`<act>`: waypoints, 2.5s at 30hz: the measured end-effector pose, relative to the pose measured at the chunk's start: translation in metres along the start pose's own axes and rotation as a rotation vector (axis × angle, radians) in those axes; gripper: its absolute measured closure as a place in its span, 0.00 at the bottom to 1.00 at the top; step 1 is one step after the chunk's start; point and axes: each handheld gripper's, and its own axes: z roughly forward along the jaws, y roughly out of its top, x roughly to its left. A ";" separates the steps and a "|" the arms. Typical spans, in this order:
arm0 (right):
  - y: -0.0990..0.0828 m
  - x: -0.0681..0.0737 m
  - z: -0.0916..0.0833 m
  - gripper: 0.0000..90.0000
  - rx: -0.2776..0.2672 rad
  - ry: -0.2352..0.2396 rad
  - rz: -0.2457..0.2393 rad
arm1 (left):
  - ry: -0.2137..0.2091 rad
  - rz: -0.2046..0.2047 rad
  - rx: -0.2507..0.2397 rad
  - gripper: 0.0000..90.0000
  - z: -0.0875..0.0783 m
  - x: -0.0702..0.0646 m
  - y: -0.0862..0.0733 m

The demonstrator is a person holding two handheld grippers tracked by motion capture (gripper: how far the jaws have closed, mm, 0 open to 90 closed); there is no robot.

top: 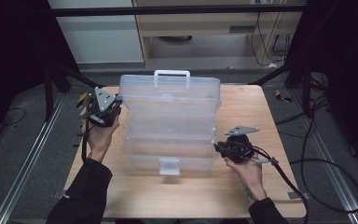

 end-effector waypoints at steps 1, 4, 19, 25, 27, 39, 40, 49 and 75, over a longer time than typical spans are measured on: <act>0.000 0.000 0.000 0.87 0.001 -0.001 -0.001 | 0.002 0.001 0.002 0.90 0.001 0.000 0.001; 0.000 -0.001 0.000 0.87 0.000 -0.002 -0.001 | 0.006 0.003 0.004 0.91 0.002 0.000 0.002; 0.002 -0.004 0.002 0.88 -0.003 -0.019 0.001 | 0.006 0.013 0.017 0.92 0.006 0.001 0.009; 0.003 -0.005 0.003 0.88 -0.004 -0.022 0.003 | 0.001 0.009 0.027 0.92 0.008 0.002 0.011; 0.003 -0.006 0.003 0.88 -0.004 -0.022 0.003 | 0.000 0.007 0.030 0.92 0.009 0.003 0.012; 0.003 -0.007 0.004 0.88 -0.007 -0.029 0.000 | -0.015 -0.010 0.026 0.92 0.014 0.007 0.015; 0.003 -0.007 0.004 0.88 -0.008 -0.030 0.000 | -0.014 -0.009 0.028 0.92 0.014 0.007 0.016; 0.003 -0.007 0.004 0.88 -0.010 -0.028 -0.003 | -0.022 -0.028 0.022 0.92 0.019 0.009 0.019; 0.004 -0.008 0.004 0.88 -0.008 -0.027 0.008 | -0.019 -0.018 0.038 0.91 0.039 0.015 0.032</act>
